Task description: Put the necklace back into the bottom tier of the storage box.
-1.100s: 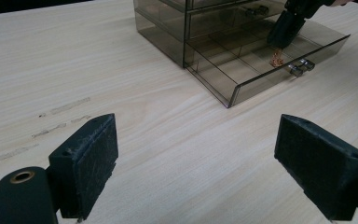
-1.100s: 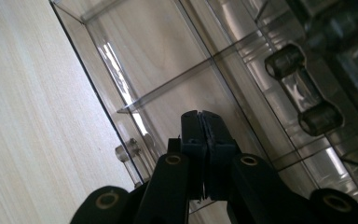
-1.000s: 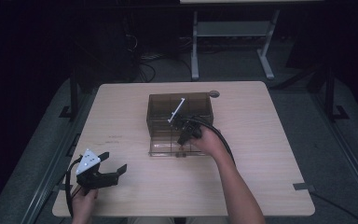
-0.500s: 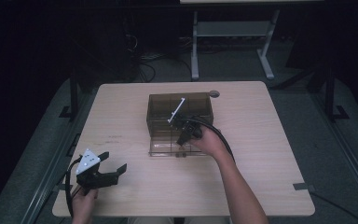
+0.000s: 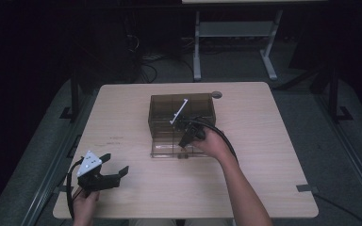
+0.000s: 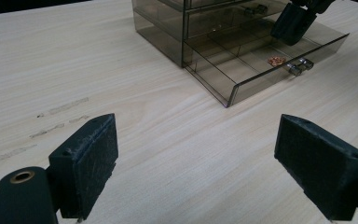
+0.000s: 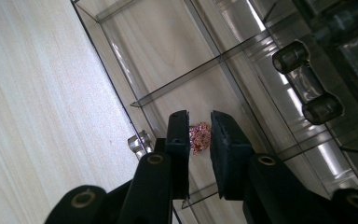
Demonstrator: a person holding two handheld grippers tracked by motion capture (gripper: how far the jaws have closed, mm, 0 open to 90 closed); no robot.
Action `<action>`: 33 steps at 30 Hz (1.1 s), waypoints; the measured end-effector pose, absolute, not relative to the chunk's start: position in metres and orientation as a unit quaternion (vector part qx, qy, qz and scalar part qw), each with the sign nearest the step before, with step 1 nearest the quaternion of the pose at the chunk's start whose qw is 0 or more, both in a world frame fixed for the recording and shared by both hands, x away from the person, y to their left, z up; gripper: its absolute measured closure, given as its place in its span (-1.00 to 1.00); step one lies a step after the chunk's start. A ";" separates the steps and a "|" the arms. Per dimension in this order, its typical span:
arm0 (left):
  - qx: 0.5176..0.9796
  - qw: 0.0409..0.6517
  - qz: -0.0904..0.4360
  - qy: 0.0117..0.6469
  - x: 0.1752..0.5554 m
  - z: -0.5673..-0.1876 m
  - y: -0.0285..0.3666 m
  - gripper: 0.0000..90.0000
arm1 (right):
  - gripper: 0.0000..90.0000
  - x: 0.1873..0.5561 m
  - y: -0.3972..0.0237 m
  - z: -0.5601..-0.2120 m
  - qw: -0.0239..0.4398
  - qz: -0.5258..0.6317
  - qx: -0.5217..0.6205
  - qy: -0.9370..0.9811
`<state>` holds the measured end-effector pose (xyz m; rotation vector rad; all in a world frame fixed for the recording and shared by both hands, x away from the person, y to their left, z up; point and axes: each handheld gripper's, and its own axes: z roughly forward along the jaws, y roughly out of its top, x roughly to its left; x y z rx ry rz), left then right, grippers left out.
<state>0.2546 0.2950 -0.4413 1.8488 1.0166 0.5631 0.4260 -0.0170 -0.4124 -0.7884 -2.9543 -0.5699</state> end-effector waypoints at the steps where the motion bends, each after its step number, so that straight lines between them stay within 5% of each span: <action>1: 0.751 0.461 0.229 0.413 0.255 -0.441 0.295 -0.71 | 0.71 0.426 -0.017 -0.412 0.015 -0.183 -0.253 -0.950; 33: 0.753 0.460 0.228 0.412 0.254 -0.442 0.292 -0.71 | 0.50 0.413 -0.041 -0.393 -0.005 -0.200 -0.263 -0.944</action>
